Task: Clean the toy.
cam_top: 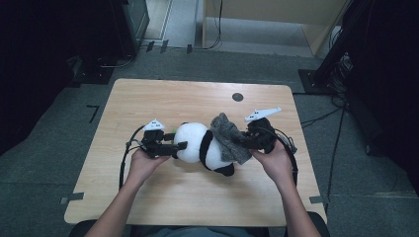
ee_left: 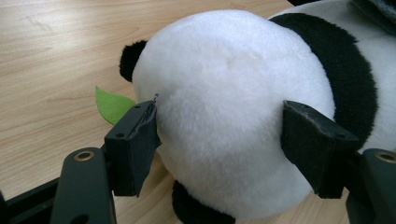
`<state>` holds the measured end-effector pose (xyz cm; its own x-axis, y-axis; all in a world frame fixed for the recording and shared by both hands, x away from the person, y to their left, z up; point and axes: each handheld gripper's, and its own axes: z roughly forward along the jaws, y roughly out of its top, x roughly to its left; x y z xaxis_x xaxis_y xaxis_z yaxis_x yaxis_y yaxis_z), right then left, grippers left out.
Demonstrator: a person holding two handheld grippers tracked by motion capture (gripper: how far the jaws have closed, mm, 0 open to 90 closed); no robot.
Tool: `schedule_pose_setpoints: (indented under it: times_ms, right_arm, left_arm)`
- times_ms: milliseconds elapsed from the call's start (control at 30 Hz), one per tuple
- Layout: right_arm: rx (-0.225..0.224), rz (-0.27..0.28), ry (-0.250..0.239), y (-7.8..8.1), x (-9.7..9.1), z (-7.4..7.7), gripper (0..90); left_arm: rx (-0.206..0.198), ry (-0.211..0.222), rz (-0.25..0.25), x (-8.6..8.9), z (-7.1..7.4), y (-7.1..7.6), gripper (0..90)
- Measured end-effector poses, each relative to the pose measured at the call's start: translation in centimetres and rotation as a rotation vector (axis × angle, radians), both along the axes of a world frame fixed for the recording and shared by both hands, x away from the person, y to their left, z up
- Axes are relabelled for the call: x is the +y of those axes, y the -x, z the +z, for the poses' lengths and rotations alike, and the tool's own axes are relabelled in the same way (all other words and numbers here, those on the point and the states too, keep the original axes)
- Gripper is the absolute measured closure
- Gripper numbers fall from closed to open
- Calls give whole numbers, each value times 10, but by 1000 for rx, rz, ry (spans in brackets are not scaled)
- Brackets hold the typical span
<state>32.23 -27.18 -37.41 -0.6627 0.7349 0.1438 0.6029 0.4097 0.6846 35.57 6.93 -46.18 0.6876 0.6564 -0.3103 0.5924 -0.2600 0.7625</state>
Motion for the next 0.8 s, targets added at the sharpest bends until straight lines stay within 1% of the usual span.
schedule_pose_setpoints:
  times_ms: [133, 267, 367, 400, 467, 600, 700, 800]
  right_arm:
    - [6, 0, -7, 0, 0, 1, 762]
    - [2, 8, -14, 2, 1, 7, 766]
    - [-10, 24, -40, 5, 5, 15, 767]
    - [-13, 38, -53, 6, 7, 18, 766]
    - [-20, 59, -74, 8, 13, 24, 766]
    - [-39, 100, -85, 6, 28, 32, 766]
    - [-32, 129, -96, 0, 42, 33, 765]
    - [-22, 157, -97, -8, 57, 30, 765]
  left_arm:
    - [1, 1, -1, 0, 0, 0, 289]
    - [9, 6, -1, 1, 0, -1, 290]
    - [14, 11, 2, 1, -1, -1, 291]
    - [13, 9, 1, 1, 0, -1, 291]
    - [13, 10, 3, 0, 0, 0, 294]
    - [4, 1, 4, 0, 1, 1, 299]
    - [4, -3, 6, -1, 2, 1, 300]
    - [-1, 0, 10, -1, 2, 2, 302]
